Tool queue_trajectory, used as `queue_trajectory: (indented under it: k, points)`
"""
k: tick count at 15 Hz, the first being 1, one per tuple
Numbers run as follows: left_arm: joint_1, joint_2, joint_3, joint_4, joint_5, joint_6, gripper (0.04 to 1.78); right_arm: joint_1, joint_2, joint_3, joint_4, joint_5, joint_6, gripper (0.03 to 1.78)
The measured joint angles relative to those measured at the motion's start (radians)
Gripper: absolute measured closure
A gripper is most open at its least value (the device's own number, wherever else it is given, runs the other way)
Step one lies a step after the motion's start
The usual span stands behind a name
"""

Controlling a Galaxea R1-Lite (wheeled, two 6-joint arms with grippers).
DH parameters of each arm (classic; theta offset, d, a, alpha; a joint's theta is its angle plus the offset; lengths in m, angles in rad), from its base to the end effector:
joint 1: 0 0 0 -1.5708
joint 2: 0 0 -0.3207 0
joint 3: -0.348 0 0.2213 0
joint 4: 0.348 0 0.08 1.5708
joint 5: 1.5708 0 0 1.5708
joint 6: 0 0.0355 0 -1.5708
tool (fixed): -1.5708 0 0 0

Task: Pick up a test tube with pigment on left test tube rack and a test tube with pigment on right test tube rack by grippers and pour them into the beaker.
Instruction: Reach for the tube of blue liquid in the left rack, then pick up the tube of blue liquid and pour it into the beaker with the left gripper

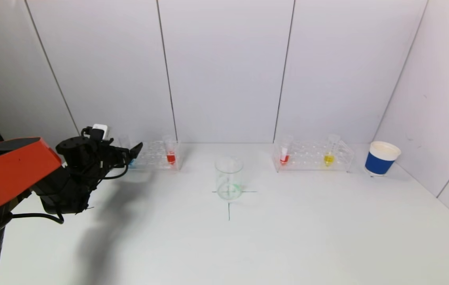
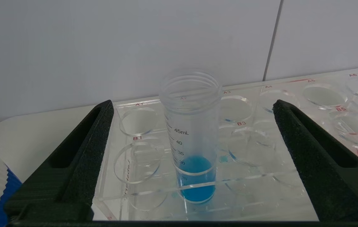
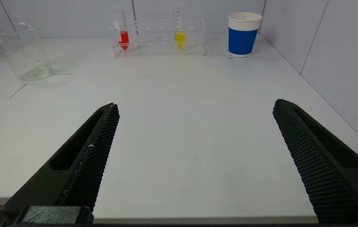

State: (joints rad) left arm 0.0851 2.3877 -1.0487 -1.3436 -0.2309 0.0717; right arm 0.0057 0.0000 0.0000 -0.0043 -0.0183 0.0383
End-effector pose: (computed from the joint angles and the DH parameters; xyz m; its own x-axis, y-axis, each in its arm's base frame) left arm 0.4686 0.0318 0.0349 0.9894 -0.1453 0.0045 0.1446 0.9868 0.0727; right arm 0.0028 -0.0006 0.0760 0.9999 -0.0126 0.0043 0.0124 0.9992 0.0384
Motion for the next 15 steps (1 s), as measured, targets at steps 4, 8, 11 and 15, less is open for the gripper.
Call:
queue_trajectory:
  k: [4,8,11,15]
  points:
    - [0.000,0.010,-0.016,0.006,0.013,0.000,0.28,0.000,0.000,0.000,0.000,0.000,0.000,0.04]
    - [0.000,0.011,-0.018,0.006,0.013,0.000,0.93,0.000,0.000,0.000,0.000,0.000,0.000,0.04]
    - [0.000,0.011,-0.018,0.006,0.013,0.000,1.35,0.000,0.000,0.000,0.000,0.000,0.000,0.04]
    - [0.000,0.011,-0.018,0.006,0.013,0.000,1.37,0.000,0.000,0.000,0.000,0.000,0.000,0.04]
